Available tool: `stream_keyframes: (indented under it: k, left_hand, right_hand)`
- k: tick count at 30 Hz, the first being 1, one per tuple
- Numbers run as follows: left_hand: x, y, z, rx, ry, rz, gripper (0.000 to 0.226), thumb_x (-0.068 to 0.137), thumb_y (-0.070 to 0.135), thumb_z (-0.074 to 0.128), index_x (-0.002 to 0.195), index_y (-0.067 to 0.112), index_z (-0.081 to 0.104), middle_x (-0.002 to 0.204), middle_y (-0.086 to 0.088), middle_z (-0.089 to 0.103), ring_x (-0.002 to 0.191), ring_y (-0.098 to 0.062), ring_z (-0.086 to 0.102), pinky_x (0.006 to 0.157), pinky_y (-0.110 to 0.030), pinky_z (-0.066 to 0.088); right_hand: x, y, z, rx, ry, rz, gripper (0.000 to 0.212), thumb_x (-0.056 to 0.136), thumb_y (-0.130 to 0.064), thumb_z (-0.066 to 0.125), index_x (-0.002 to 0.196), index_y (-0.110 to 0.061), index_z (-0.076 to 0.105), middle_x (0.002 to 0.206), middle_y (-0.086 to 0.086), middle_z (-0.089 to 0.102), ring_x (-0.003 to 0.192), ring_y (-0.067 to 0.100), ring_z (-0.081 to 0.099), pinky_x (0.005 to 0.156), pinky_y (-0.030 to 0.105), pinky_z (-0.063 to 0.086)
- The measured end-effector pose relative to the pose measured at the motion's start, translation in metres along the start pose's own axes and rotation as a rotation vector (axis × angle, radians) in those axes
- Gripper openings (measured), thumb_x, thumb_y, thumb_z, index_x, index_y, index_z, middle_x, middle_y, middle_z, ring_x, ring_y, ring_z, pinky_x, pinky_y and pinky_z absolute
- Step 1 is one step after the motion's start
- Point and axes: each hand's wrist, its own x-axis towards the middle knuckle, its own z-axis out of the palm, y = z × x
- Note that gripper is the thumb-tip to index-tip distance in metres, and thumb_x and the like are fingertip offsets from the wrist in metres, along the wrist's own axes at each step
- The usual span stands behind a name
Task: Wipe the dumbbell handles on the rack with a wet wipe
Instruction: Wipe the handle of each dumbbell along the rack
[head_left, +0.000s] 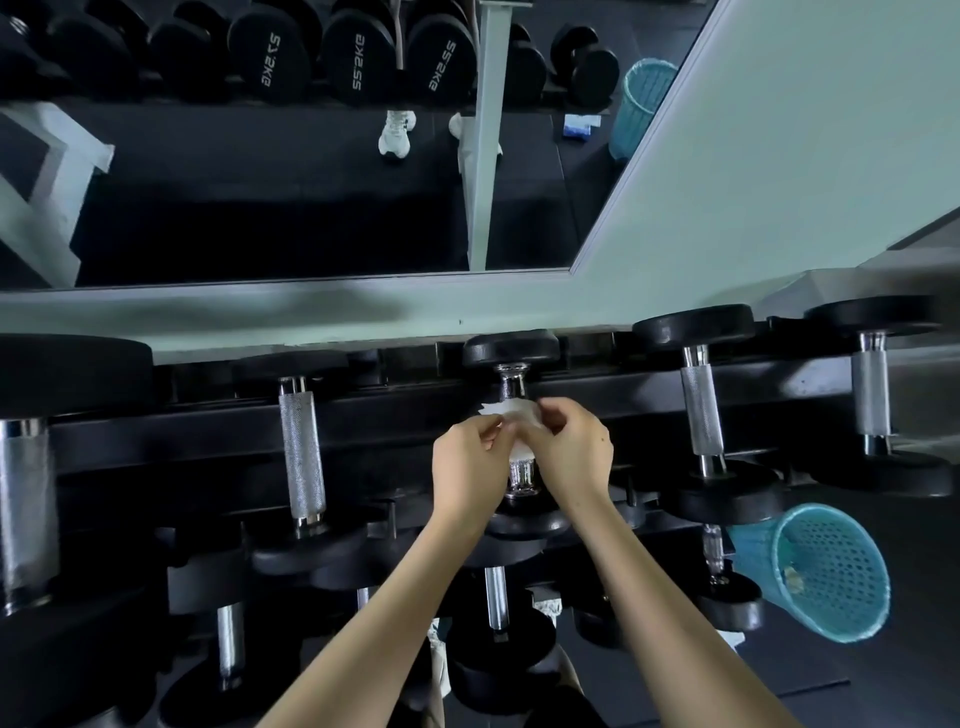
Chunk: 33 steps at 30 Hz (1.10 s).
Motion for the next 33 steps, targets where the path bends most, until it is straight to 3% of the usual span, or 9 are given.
stream_keyframes:
  k: [3,11,14,18,21,24,26,30,33]
  left_hand:
    - [0.006,-0.002,0.005,-0.102,0.031,-0.082,0.024,0.094,0.026,0.055,0.099,0.012,0.073,0.086,0.002,0.071,0.077,-0.007,0.062,0.056,-0.003,0.037]
    - [0.018,-0.002,0.018,-0.325,0.003,-0.201,0.017,0.088,0.03,0.065,0.1,0.02,0.072,0.073,0.005,0.069,0.08,-0.014,0.067,0.082,-0.032,0.052]
    - [0.027,-0.003,0.021,-0.388,-0.016,-0.22,0.021,0.086,0.027,0.069,0.102,0.015,0.073,0.087,-0.001,0.074,0.087,-0.009,0.069,0.087,-0.027,0.054]
    - [0.032,-0.001,0.023,-0.584,-0.03,-0.288,0.022,0.083,0.017,0.071,0.104,0.011,0.07,0.089,0.003,0.073,0.084,-0.004,0.068,0.074,-0.01,0.052]
    - [0.04,0.004,0.027,-0.67,-0.049,-0.354,0.015,0.08,0.014,0.074,0.095,0.013,0.072,0.091,-0.003,0.073,0.09,-0.015,0.07,0.087,-0.027,0.054]
    - [0.049,0.011,0.029,-0.69,-0.026,-0.375,0.011,0.078,0.014,0.076,0.087,0.012,0.07,0.093,-0.007,0.073,0.093,-0.022,0.069,0.092,-0.039,0.053]
    - [0.052,0.011,0.032,-0.702,-0.001,-0.357,0.007,0.078,0.015,0.077,0.081,0.013,0.07,0.086,-0.004,0.073,0.086,-0.019,0.07,0.087,-0.035,0.055]
    - [0.043,0.009,0.037,-0.589,0.071,-0.264,0.012,0.082,0.022,0.073,0.072,0.024,0.067,0.073,0.011,0.068,0.072,0.0,0.064,0.067,-0.011,0.049]
    - [0.029,0.003,0.032,-0.385,0.045,-0.165,0.006,0.083,0.027,0.072,0.077,0.027,0.071,0.072,0.012,0.069,0.071,0.001,0.064,0.064,-0.011,0.047]
  right_hand:
    - [-0.008,-0.002,0.004,0.051,0.03,-0.076,0.014,0.085,-0.037,0.064,0.088,-0.024,0.066,0.082,-0.012,0.066,0.08,0.007,0.062,0.066,0.016,0.043]
    - [-0.009,0.036,0.004,0.238,-0.008,0.087,0.023,0.093,-0.019,0.054,0.11,-0.02,0.069,0.1,-0.008,0.071,0.095,0.008,0.065,0.091,0.034,0.052]
    - [-0.01,0.042,0.012,0.313,0.011,0.172,0.024,0.097,-0.03,0.048,0.094,-0.021,0.07,0.082,-0.007,0.071,0.081,0.008,0.065,0.082,0.036,0.054]
    - [-0.012,0.045,0.015,0.333,0.135,0.143,0.036,0.098,-0.033,0.044,0.079,-0.01,0.065,0.063,0.004,0.061,0.057,0.014,0.052,0.059,0.029,0.044]
    - [-0.007,0.047,0.011,0.342,0.146,0.138,0.038,0.098,-0.031,0.044,0.082,-0.006,0.066,0.074,0.01,0.067,0.066,0.02,0.059,0.061,0.023,0.046]
    - [-0.003,0.052,0.009,0.306,0.143,0.128,0.037,0.099,-0.03,0.043,0.081,-0.007,0.066,0.073,0.009,0.067,0.068,0.023,0.062,0.065,0.032,0.049]
    - [-0.003,0.054,0.01,0.295,0.16,0.105,0.039,0.098,-0.029,0.044,0.078,-0.003,0.064,0.067,0.012,0.064,0.06,0.025,0.057,0.061,0.036,0.047]
    - [-0.005,0.053,0.014,0.276,0.187,0.065,0.044,0.098,-0.026,0.046,0.061,-0.002,0.049,0.047,-0.002,0.042,0.044,0.009,0.034,0.048,0.026,0.03]
    - [-0.007,0.051,0.016,0.241,0.19,0.055,0.046,0.097,-0.024,0.048,0.054,-0.012,0.037,0.045,-0.005,0.036,0.044,0.009,0.03,0.047,0.025,0.026]
